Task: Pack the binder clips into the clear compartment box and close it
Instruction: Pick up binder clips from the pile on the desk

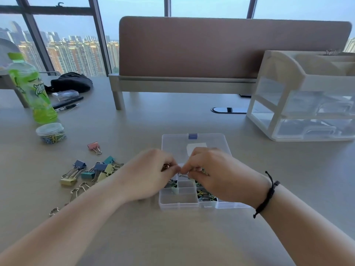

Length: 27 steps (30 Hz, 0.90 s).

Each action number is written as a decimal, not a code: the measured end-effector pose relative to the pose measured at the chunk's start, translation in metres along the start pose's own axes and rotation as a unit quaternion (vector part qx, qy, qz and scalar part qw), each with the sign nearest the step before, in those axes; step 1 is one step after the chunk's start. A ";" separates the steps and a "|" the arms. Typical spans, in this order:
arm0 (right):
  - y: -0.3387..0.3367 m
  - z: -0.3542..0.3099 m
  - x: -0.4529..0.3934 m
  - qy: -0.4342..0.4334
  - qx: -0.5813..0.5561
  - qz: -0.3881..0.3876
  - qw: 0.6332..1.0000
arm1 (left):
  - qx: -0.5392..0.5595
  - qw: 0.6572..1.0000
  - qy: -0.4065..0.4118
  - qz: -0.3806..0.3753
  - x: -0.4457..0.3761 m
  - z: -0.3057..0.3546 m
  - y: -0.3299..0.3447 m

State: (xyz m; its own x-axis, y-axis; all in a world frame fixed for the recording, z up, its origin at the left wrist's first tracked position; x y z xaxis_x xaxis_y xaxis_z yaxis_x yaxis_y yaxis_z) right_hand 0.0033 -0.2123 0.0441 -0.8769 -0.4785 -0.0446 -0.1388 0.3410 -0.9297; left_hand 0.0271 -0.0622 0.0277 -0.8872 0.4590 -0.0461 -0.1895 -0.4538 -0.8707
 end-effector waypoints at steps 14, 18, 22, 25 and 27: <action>0.003 -0.001 0.001 0.026 0.007 0.033 0.999 | 0.029 0.996 0.042 0.068 0.011 0.000 0.004; 0.007 0.004 0.001 0.050 -0.005 0.046 0.998 | 0.064 0.994 0.035 0.085 0.012 0.002 0.004; 0.008 0.004 0.001 0.051 -0.024 0.052 0.997 | 0.063 0.991 0.031 0.111 0.013 0.005 0.000; 0.006 0.003 0.002 0.049 -0.037 0.056 0.997 | 0.076 0.991 0.022 0.105 0.014 0.005 -0.001; 0.006 0.004 0.002 0.054 -0.036 0.059 0.996 | 0.078 0.992 0.020 0.096 0.015 0.006 0.000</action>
State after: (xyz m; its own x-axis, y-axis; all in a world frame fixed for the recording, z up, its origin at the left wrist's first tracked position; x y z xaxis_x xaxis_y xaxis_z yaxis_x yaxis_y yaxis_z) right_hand 0.0024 -0.2142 0.0370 -0.9332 -0.3424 -0.1095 -0.0604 0.4495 -0.8912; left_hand 0.0114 -0.0602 0.0298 -0.8963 0.3814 -0.2264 -0.0836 -0.6465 -0.7583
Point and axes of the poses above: each hand's wrist, its own x-axis away from the middle knuckle, its own y-axis out of the palm, z = x × y, the point moved 5 cm from there along -x, towards the middle knuckle, and after that the axes turned 4 degrees about -z, right-handed, at the moved point
